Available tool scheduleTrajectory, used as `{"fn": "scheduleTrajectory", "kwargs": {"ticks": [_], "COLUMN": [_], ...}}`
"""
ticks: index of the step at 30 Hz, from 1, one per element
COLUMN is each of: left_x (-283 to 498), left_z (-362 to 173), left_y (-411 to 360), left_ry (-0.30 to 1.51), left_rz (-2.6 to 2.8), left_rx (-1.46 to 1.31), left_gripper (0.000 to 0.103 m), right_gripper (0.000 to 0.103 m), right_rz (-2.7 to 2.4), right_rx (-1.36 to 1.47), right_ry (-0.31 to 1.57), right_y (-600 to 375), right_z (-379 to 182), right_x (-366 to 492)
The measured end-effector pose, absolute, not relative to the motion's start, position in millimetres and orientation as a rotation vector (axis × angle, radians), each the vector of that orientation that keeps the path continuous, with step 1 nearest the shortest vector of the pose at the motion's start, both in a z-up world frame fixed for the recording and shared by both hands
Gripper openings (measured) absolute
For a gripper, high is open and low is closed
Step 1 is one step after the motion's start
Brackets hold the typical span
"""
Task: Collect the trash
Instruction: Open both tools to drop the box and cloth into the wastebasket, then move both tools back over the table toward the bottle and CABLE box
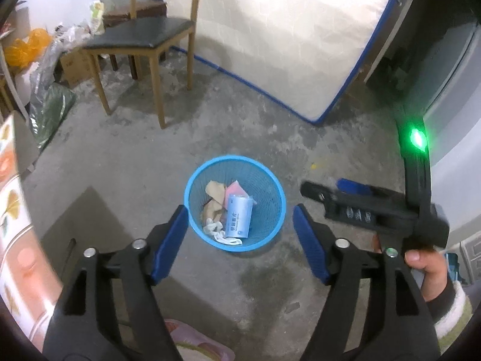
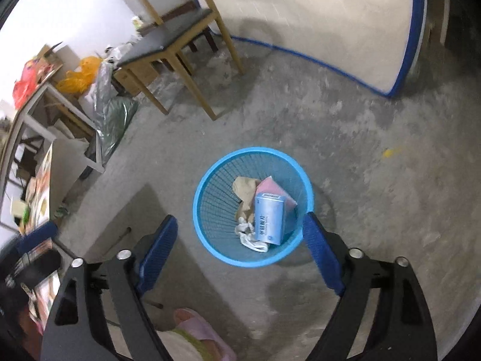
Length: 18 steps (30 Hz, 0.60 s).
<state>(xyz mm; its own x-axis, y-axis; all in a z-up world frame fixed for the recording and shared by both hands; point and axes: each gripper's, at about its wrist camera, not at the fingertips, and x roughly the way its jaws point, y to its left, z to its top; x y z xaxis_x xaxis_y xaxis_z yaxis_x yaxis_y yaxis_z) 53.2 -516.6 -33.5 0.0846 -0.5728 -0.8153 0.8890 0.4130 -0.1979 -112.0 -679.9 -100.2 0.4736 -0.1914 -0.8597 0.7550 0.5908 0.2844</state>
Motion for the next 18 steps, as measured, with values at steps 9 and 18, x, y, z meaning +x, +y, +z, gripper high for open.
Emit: {"fn": "scheduleTrajectory", "kwargs": {"ticks": [9, 18], "left_x": [48.5, 60.5], "left_z": [12.6, 35.2], "left_y": [-419.5, -308.1], "left_ry": [0.909, 0.868], "left_rz": [-1.081, -0.919], "left_rx": [0.264, 0.173], "left_gripper": [0.078, 0.078], "right_gripper": [0.096, 0.096], "right_rz": [-0.837, -0.87], "right_rx": [0.446, 0.015], "right_ry": [0.844, 0.768], "right_y": [-590.4, -488.2], "right_z": [-39.4, 18.4], "right_x": [-150.4, -134.3]}}
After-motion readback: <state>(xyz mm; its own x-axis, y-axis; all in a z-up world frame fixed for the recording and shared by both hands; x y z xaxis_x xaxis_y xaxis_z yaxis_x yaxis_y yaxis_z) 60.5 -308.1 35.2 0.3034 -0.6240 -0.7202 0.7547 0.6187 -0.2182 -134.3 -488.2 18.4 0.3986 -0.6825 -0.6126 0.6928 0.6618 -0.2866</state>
